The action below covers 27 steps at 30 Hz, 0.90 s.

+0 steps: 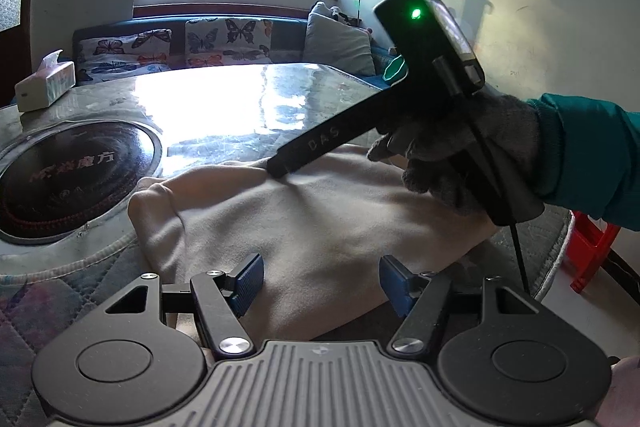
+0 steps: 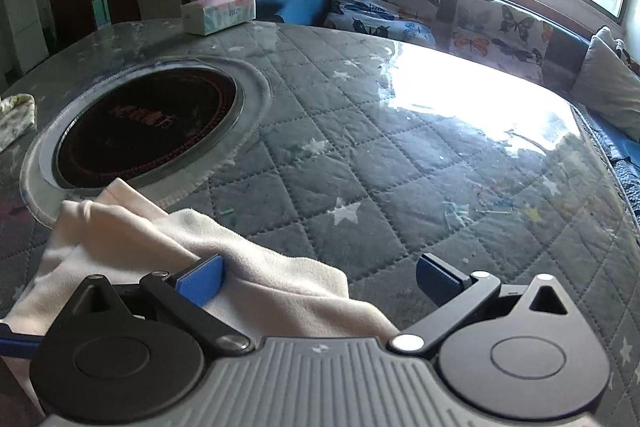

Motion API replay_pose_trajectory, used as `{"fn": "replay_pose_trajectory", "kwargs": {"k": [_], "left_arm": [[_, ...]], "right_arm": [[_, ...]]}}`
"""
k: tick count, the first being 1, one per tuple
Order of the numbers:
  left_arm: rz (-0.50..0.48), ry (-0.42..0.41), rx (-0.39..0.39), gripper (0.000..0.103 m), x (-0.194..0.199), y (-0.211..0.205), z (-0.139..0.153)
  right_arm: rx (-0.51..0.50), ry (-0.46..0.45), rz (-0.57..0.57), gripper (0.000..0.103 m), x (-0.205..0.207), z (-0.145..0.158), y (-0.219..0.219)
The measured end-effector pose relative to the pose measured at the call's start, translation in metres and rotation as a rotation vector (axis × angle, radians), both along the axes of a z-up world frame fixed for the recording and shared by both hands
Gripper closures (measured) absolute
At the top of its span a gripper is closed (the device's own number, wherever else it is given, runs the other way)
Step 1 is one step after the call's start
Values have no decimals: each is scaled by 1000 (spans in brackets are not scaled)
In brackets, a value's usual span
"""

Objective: Fold clothes
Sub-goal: 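Smooth the folded sweatshirt flat with the right gripper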

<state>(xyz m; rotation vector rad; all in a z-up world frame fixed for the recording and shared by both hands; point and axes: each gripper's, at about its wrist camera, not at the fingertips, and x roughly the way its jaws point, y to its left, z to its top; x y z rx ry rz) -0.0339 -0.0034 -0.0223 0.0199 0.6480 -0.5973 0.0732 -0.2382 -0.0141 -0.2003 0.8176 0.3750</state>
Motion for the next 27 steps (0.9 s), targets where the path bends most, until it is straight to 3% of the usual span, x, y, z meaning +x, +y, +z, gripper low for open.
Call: {"fn": "replay_pose_trajectory", "kwargs": {"k": [10,19,27], "left_arm": [[-3,4,1,36,1,1,0],[7,-8,-1,35,-4,7,6],[4,-2,-15,35,-4,11,6]], "right_arm": [[-43,0,-55,0,5,0,-15],[-22,-40,57,0,-11,18,7],[-37,-12,114,0,-3,5,42]]}}
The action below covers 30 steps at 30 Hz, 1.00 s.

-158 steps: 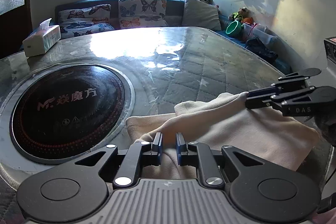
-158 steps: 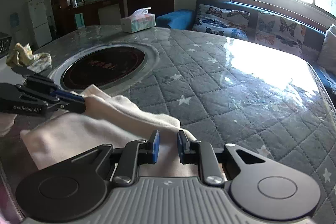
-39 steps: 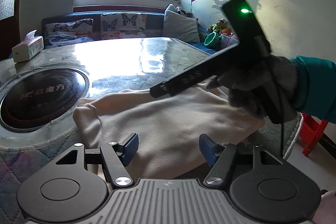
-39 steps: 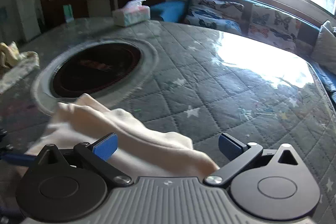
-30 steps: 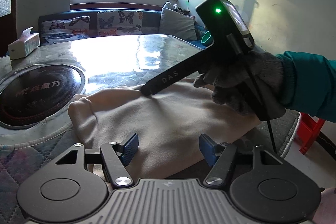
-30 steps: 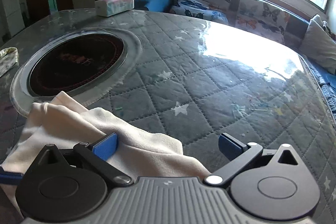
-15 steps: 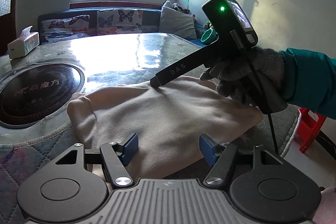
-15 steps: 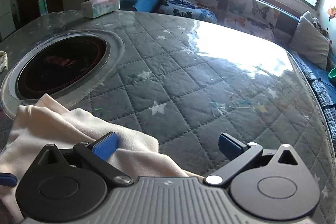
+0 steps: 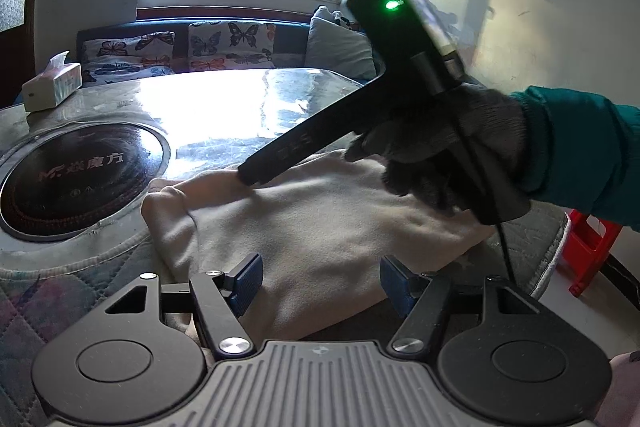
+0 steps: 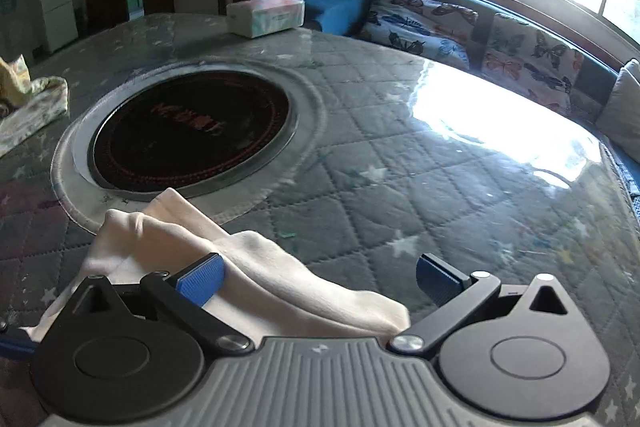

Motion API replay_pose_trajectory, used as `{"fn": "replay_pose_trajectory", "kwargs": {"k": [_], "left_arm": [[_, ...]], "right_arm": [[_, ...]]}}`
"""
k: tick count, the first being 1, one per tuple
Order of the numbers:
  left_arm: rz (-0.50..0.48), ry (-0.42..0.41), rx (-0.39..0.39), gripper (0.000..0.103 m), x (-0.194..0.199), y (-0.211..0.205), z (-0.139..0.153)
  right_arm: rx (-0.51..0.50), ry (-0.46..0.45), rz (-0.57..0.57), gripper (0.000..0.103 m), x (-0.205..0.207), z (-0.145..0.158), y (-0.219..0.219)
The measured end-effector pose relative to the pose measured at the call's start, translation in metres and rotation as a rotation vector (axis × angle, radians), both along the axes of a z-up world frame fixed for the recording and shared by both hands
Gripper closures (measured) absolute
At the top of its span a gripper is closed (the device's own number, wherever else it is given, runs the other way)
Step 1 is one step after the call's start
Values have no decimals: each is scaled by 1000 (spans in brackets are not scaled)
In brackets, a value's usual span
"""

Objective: Fold clothes
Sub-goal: 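Smooth the folded sweatshirt flat with the right gripper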

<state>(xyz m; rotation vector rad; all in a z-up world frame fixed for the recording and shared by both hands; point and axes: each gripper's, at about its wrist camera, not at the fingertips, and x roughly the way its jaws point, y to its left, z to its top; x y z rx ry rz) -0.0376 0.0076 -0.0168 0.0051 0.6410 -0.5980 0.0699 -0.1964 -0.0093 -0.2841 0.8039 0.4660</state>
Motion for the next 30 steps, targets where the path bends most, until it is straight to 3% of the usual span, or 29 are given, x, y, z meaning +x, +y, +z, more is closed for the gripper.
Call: {"fn": "replay_pose_trajectory", "kwargs": {"k": [11,15,22,30], "left_arm": [[25,1,-16,34,-5,8,3],[33,6,-13,34,-8,11,2],[36,15,-11,34,-10,13,-1],[62,-14,-17,34,-11,23,10]], "right_arm": [[27,-13,46,0,-7,8,10],[32,-10,125,0,-17,12,22],[12,-3,182,0,-22,-1,47],[-4,-75,186,0,-35,23,27]]}}
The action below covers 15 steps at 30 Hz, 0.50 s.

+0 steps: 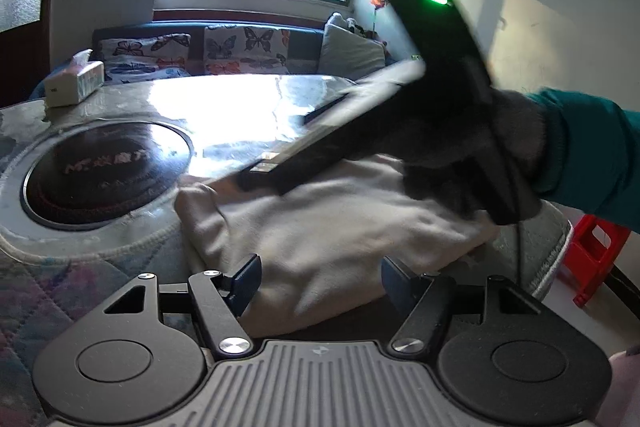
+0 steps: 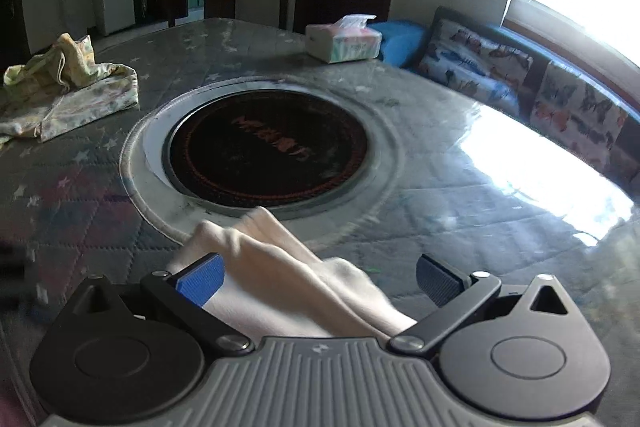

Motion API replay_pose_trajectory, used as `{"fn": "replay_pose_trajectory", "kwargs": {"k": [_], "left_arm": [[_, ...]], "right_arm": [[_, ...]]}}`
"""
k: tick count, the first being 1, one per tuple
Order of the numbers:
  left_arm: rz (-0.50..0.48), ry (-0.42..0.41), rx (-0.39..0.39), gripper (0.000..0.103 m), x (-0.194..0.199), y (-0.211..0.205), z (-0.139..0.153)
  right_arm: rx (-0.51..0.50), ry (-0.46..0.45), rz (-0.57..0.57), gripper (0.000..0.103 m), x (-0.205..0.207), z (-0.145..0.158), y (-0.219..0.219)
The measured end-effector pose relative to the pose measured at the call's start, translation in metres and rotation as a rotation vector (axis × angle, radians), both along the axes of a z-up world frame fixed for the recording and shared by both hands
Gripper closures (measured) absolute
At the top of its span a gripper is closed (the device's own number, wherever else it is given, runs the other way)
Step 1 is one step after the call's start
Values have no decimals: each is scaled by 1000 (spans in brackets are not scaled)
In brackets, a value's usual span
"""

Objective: Fold clothes

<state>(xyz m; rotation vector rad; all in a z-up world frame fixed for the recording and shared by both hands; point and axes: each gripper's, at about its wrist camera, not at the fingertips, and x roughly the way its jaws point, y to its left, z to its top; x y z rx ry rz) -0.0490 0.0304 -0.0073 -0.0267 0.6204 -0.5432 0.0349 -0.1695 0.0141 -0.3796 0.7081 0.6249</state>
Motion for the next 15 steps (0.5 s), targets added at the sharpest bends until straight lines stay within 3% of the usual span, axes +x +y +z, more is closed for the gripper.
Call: {"fn": "replay_pose_trajectory", "kwargs": {"k": [6,9,12,15], "left_arm": [[54,-20,-20,36,10,14,6],[77,-5,-28,45,18,14,4],[99,13,-28,64,29,10,0],[113,8,14,72,33,0,-8]], "right_arm": [[-80,-51,-2,0,-28,0,-33],[-90,-77,17,0,-48,-3,-35],[-96,-136,29,0,-66,-6,-29],[-119,-194,33,0,-82,-14,-22]]}}
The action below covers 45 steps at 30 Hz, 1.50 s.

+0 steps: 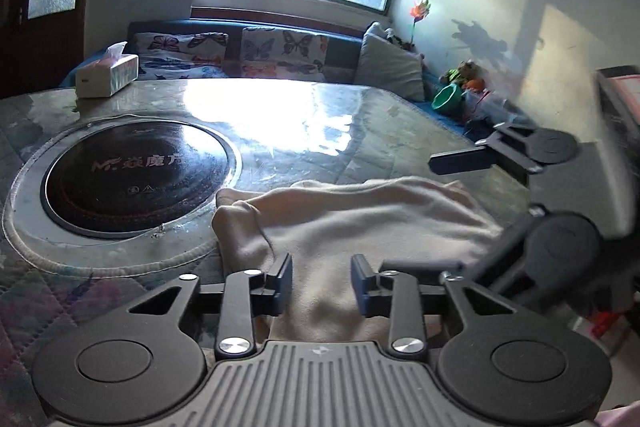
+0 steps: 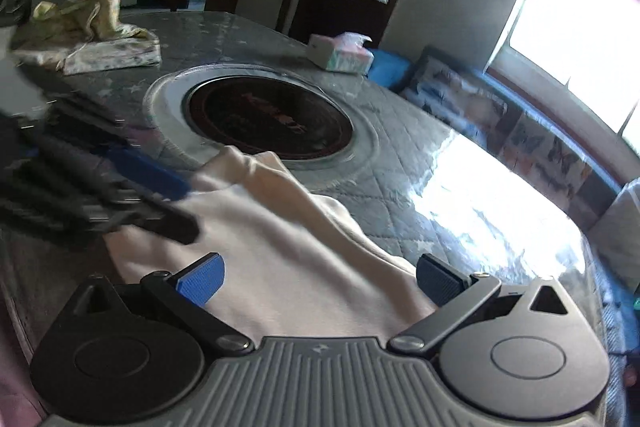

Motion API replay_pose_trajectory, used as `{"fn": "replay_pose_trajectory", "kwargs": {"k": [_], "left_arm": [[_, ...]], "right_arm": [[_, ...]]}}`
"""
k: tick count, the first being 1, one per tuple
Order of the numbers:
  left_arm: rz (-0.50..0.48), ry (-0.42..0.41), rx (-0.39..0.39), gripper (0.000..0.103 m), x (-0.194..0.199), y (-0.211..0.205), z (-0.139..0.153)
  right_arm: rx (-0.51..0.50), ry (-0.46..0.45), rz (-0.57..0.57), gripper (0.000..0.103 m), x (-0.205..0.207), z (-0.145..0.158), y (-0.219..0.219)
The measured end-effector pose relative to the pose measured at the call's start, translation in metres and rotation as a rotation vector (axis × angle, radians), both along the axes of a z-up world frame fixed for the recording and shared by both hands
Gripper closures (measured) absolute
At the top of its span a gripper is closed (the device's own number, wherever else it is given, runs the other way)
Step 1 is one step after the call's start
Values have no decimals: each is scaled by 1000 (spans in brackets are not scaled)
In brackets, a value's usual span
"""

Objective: Fold clothes

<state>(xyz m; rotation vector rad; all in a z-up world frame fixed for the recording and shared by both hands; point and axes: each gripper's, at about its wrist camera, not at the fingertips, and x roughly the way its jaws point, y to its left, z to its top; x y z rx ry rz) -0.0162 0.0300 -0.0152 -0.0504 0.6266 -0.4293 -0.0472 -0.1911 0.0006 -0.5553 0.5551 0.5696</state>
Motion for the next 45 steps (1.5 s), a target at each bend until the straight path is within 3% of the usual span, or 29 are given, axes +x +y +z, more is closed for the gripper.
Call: {"fn": "replay_pose_trajectory", "kwargs": {"k": [3,15,34,40,45], "left_arm": [[-7,-9,47,80,-2,-8,-7],[-6,-9,57,80,-2,-6,-8],[-11,-2,65,79,-1,-4,-8],[-13,1,71,79,0,-6,-6],[-15,4,72,79,1,-6,-7]], "right_arm": [[-14,-8,-18,0,-9,-3,-8],[-69,-42,-91,0,-43,-15,-42],[-39,-73,-271,0,-40,-12,-89],[2,-107,-318,0,-34,1,-97],[-13,-80,-352,0,-21,-12,-106]]}}
